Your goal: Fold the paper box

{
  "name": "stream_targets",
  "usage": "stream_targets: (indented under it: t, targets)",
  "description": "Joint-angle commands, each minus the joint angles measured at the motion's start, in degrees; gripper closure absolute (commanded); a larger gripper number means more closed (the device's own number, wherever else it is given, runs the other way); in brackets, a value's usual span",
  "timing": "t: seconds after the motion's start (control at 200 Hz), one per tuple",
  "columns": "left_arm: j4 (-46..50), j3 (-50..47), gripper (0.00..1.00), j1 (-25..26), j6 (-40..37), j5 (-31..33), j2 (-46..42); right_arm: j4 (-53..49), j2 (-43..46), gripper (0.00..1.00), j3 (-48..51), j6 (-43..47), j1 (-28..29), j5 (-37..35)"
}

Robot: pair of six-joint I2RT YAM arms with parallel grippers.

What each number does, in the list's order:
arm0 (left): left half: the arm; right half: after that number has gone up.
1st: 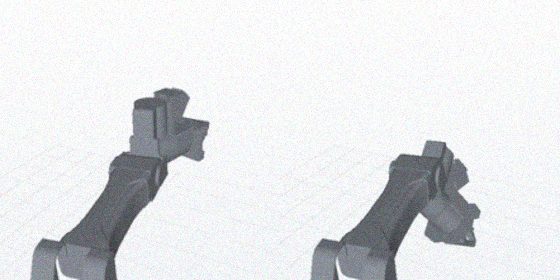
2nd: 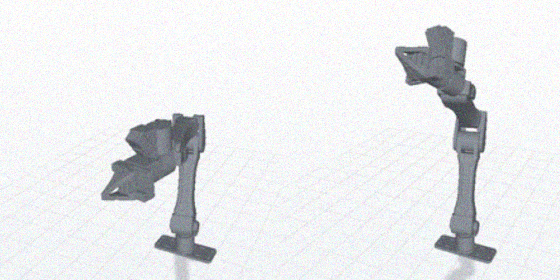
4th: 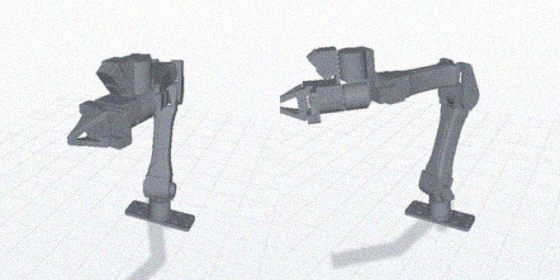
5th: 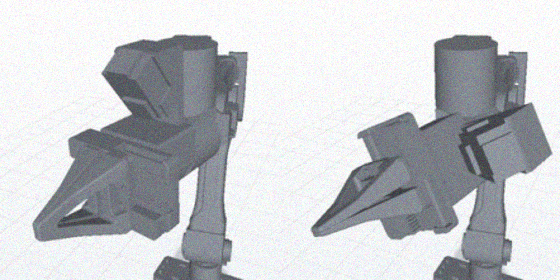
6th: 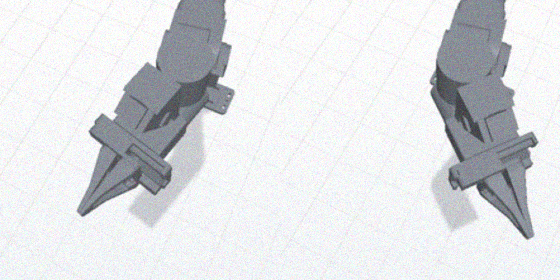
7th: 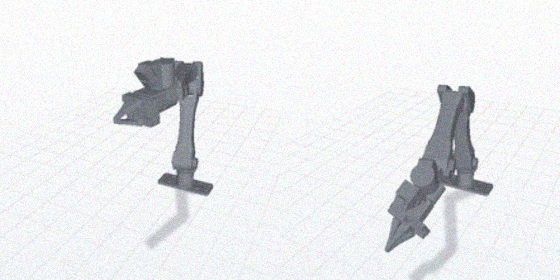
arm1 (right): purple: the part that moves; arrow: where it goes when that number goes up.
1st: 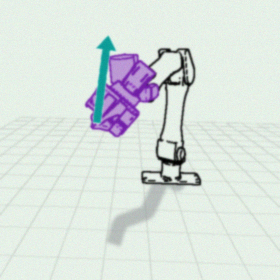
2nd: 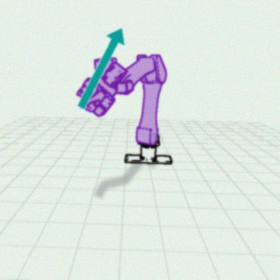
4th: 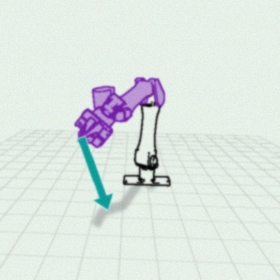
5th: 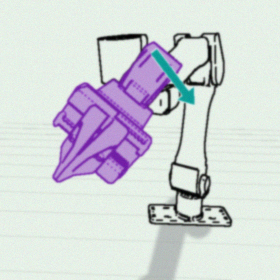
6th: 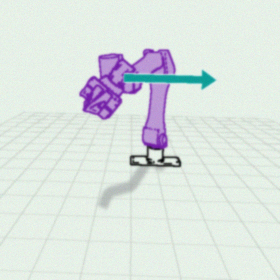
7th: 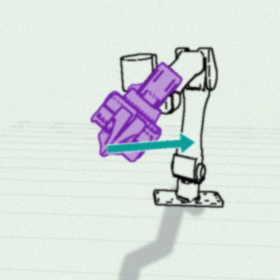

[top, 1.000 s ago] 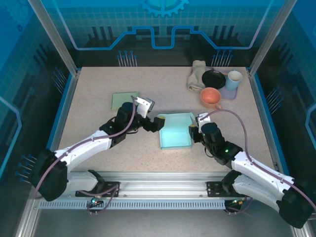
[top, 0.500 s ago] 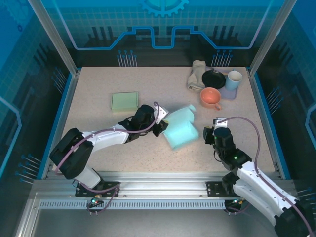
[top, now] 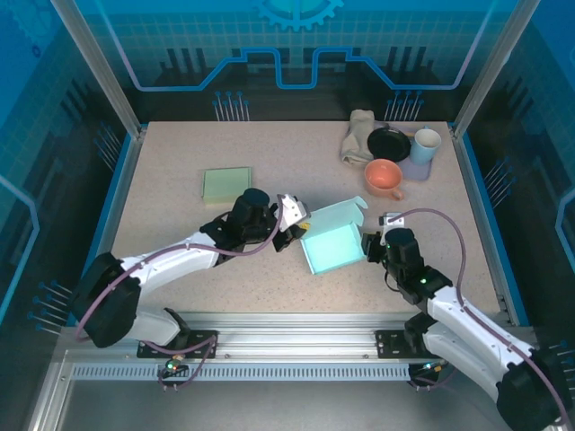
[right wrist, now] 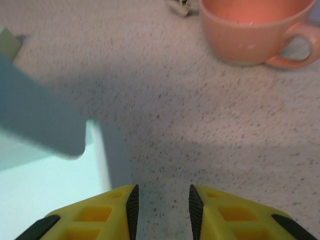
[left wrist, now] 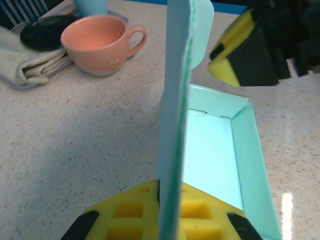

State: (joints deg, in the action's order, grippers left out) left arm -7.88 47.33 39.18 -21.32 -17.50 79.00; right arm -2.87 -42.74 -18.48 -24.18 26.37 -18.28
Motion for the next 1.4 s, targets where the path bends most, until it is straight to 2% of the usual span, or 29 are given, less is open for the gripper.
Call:
stream_targets:
  t: [0.0,0.265,0.43,0.595,0.73,1.0,1.1,1.185,1.396]
  targets:
    - [8.1,4.4,1.0,0.1,-6.5,-6.2,-2.6,-2.5,4.6,0.64,-1.4,1.1,0.6,-1.6]
    - [11.0,5.0,1.0,0.2,-8.2,-7.8,-3.9,0.6,13.4,0.62,-0.6,8.3,1.5,14.0]
    - [12.1,5.2,1.0,0.2,-8.9,-9.3,-3.9,1.2,14.9,0.63,-1.0,11.0,3.5,15.8]
    - [15.1,5.8,1.0,0.1,-10.4,-12.7,-4.6,4.2,12.6,0.65,-0.9,14.2,4.7,20.8]
    - [17.8,5.7,1.0,0.1,-11.6,-15.7,-6.2,5.4,12.1,0.72,-0.5,17.4,6.9,21.2]
    - [23.0,6.4,1.0,0.1,-14.4,-20.7,-7.8,4.9,17.3,0.72,0.7,22.2,9.0,25.0]
    - [24.4,6.8,1.0,0.1,-15.1,-21.5,-7.9,4.5,19.2,0.76,1.4,28.3,9.2,30.0]
    - [24.5,6.7,1.0,0.2,-15.2,-21.1,-8.4,5.1,18.8,0.74,2.2,33.3,9.2,31.9]
    - [23.7,5.6,1.0,0.2,-15.3,-19.9,-9.8,8.5,12.7,0.66,3.9,37.4,8.2,27.9]
